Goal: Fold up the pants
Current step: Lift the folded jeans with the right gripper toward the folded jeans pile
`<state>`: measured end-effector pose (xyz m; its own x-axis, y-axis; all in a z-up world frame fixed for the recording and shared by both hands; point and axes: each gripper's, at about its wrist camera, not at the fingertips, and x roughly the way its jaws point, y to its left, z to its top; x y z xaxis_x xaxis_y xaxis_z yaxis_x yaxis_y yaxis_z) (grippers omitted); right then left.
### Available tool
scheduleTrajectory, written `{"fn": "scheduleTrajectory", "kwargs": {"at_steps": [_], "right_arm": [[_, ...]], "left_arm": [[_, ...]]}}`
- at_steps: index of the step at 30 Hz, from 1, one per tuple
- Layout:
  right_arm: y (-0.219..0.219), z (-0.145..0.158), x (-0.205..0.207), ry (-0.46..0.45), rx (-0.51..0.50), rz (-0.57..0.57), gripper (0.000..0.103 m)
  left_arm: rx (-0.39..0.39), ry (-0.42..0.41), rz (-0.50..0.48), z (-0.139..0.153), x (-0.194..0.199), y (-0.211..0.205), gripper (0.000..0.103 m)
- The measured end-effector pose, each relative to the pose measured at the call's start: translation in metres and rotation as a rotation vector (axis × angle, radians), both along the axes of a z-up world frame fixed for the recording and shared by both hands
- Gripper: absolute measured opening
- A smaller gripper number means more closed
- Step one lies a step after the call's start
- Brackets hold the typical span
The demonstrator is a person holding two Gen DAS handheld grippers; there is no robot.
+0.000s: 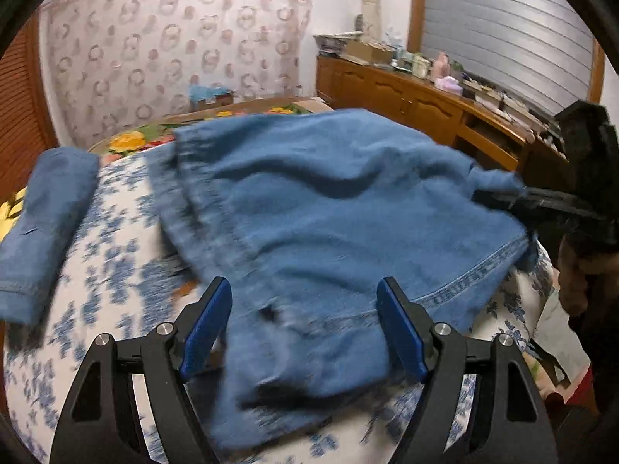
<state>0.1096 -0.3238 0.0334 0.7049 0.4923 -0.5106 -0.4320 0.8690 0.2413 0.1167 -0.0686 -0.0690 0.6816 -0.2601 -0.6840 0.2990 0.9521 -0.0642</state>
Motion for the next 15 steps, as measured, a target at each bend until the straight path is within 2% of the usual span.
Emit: {"fn": "scheduleTrajectory", "kwargs": {"at_steps": [9,13,15], "right_arm": [[0.063,0.065,-0.013,-0.176,-0.025,0.094,0.019],[0.103,0.081,-0.018,-0.216,-0.035,0.181,0.019],[0.126,0.079,-0.01,-0.225,-0.052,0.224,0.019]], "left_arm": [[-0.034,-0.053,0.11,0.025,-0.022,0.068,0.079],[-0.037,-0.078,0.159,0.032,-0.033,0.096,0.079],[-0.042,-0.085,0.182,0.034,-0.038,0.109,0.079]]}}
